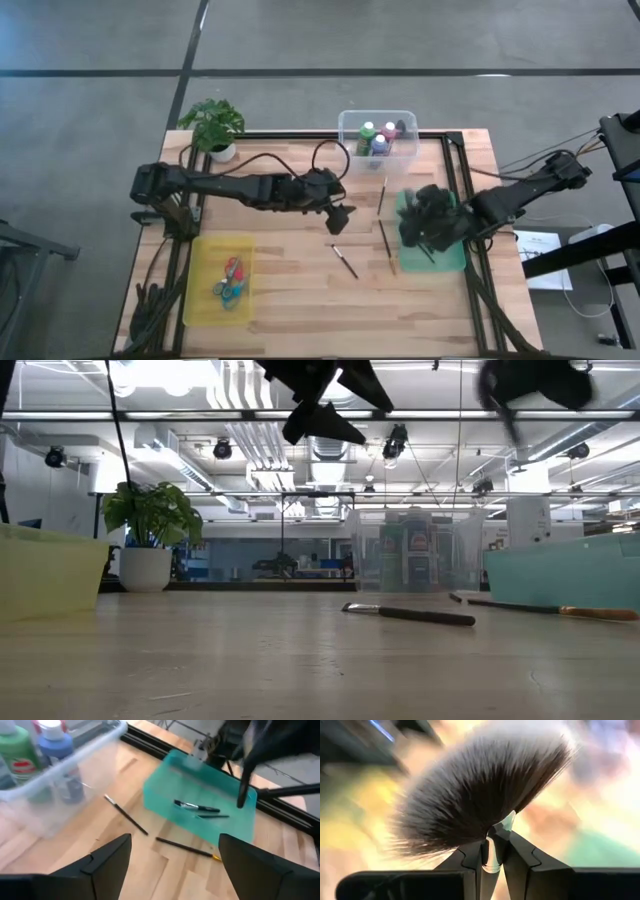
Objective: Pick & Place Paint Supplies
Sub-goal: Put the black highlighter brush into the green bin, then put the black foundation brush into the green bin
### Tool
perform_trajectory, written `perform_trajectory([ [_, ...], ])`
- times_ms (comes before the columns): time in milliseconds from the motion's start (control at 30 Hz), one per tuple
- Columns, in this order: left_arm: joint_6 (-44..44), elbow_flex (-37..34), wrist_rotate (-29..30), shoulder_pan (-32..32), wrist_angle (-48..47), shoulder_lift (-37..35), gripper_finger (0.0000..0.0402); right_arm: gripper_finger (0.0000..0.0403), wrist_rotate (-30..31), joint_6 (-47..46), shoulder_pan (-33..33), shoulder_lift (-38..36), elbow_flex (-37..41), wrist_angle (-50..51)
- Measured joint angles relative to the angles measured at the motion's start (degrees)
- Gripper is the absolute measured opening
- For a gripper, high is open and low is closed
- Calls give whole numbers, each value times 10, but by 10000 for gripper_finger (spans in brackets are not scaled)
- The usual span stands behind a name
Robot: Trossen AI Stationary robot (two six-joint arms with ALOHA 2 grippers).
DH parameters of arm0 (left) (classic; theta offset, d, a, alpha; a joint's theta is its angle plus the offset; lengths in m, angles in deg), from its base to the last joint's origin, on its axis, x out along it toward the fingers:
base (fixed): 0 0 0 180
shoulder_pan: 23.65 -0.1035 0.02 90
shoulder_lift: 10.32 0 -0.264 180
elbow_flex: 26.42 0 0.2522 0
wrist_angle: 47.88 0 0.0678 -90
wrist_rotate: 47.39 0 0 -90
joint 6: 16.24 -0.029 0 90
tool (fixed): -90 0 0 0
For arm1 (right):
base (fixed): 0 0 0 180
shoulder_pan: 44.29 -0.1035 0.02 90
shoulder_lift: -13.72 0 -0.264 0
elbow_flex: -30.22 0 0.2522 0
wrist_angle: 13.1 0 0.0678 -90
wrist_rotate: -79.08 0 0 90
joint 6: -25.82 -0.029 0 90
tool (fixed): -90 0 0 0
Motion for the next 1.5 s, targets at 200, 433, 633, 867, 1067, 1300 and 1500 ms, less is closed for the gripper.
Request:
perform_trajectory([
  [200,1,0,-2,1,-3,-3,312,43,-155,-135,-3,48,42,141],
  [433,20,0,0,0,-1,-3,312,43,-259,-237,-5,65,150,72],
  [633,31,0,0,0,-1,-3,312,54,-274,-250,-7,74,177,67],
  [867,31,0,-1,1,-1,-3,312,137,-267,-255,-8,73,183,64],
  [1067,-37,0,-27,0,-28,-3,312,189,-246,-256,-8,70,178,64],
  [1300,-242,-28,-52,12,-84,-3,290,210,-184,-249,-8,69,139,60],
  [1500,-290,-77,-52,12,-73,-2,235,211,-145,-218,-8,69,99,59],
])
